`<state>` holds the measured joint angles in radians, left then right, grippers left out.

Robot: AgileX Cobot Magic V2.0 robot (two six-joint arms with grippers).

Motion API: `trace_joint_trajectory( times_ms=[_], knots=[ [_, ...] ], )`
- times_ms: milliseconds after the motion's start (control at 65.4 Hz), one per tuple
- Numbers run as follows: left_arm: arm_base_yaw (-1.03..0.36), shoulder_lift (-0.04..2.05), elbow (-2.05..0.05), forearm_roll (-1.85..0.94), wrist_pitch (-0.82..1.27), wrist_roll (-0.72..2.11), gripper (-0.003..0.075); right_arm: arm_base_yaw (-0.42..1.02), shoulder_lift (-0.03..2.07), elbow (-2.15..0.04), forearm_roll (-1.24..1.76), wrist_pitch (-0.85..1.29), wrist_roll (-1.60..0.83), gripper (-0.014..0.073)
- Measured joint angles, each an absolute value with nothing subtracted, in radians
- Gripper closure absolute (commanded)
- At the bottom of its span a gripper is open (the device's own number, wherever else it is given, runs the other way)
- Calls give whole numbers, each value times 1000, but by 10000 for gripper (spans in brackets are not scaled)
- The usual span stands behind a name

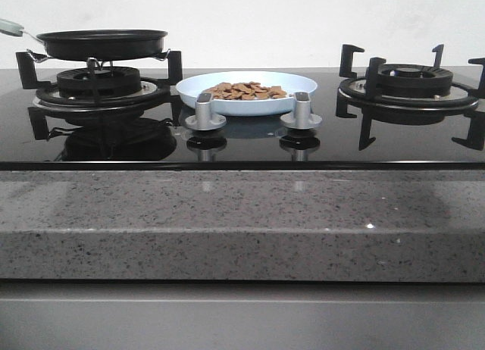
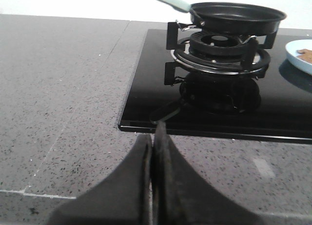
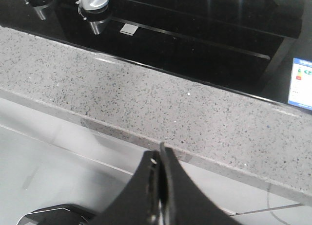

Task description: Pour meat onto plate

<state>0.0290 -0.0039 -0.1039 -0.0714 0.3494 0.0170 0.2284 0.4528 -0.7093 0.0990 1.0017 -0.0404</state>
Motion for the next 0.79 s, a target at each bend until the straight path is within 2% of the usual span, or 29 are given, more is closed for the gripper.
trace_joint_trajectory(
  times_ms=[229,504,795],
  knots=[
    [23,-4,-1,-59,154,0,741,228,453,-709,99,1002,-40,663],
    [-44,-4,3,-56,87,0,741,228,453,-709,99,1002,-40,663],
    [-50,-4,3,-56,-6,0,741,228,453,-709,99,1002,-40,663]
  ],
)
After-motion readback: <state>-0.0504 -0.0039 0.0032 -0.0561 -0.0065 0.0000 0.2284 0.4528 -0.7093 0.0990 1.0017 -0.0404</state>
